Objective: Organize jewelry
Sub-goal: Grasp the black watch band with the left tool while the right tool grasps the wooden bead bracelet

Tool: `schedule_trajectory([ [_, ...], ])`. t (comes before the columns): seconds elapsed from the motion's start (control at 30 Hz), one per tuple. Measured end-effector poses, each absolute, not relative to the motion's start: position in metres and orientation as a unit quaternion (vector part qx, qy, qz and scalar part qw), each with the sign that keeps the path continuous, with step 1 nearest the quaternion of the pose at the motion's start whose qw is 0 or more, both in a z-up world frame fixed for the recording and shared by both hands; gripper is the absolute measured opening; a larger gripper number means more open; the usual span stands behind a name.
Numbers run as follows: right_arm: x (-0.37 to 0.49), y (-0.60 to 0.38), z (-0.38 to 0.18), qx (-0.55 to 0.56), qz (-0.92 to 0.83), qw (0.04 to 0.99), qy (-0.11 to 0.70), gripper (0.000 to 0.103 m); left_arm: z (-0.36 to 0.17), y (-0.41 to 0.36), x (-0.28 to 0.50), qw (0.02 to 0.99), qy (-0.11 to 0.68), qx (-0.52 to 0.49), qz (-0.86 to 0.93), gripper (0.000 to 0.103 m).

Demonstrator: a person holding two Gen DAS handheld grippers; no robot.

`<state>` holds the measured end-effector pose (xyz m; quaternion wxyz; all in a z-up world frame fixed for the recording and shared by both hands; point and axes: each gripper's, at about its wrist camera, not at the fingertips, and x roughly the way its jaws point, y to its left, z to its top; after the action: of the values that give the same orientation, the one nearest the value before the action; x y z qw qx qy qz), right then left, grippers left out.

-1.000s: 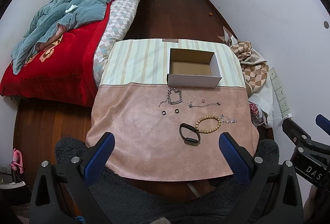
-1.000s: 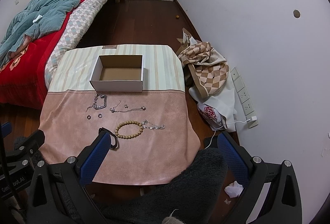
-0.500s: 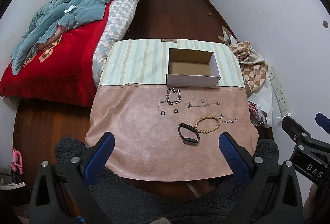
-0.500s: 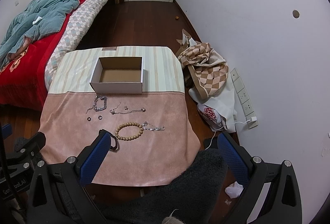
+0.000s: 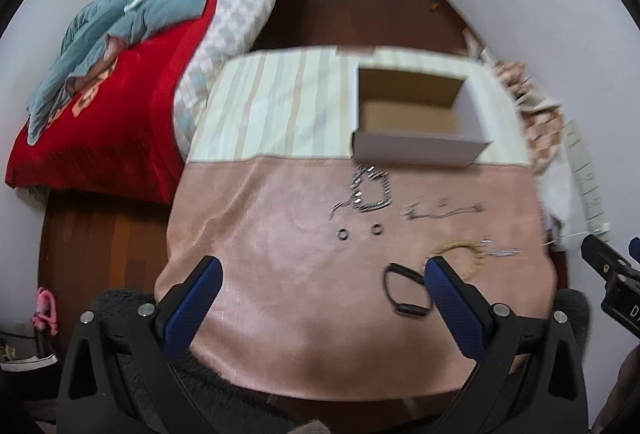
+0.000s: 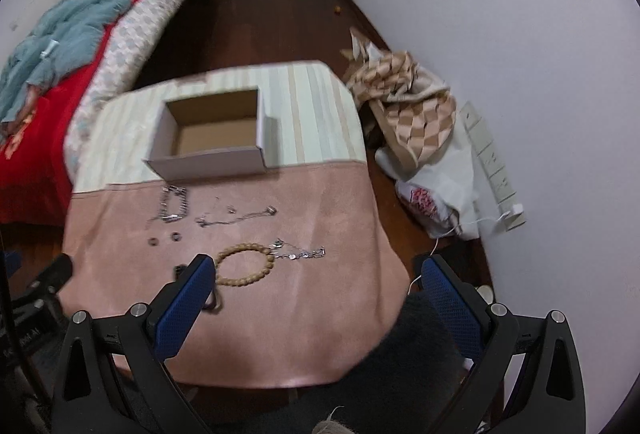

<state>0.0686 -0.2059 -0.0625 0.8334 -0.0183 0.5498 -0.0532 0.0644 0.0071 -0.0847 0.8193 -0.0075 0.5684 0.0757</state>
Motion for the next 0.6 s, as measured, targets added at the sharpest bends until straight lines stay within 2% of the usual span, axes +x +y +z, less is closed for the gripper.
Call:
schedule_trajectory([
  [0.07,0.087,-0.21,-0.103,-0.014,-0.054,0.816,0.575,0.1,-0.109,0.008,0.073,0.81,0.582,-0.005,0.075,0.103],
  [0.27,0.107,-0.207,-0.209,0.025,-0.031,0.764,0.644,0.077,-0.177,0.008,0.083,0.766,0.638,-0.008,0.076,0.103],
  [0.43,0.106,-0.201,-0.256,0.063,-0.017,0.744,0.665,0.064,-0.199,0.005,0.081,0.746,0.662,-0.028,0.06,0.102],
  [0.47,0.104,-0.198,-0.254,0.059,-0.017,0.758,0.649,0.062,-0.202,0.003,0.08,0.744,0.666,-0.031,0.054,0.102],
  [0.57,0.1,-0.187,-0.256,0.027,-0.015,0.767,0.641,0.047,-0.208,0.002,0.078,0.739,0.671,-0.042,0.042,0.102],
  [0.6,0.098,-0.186,-0.256,0.02,-0.014,0.768,0.639,0.033,-0.21,0.001,0.077,0.736,0.674,-0.047,0.038,0.102],
])
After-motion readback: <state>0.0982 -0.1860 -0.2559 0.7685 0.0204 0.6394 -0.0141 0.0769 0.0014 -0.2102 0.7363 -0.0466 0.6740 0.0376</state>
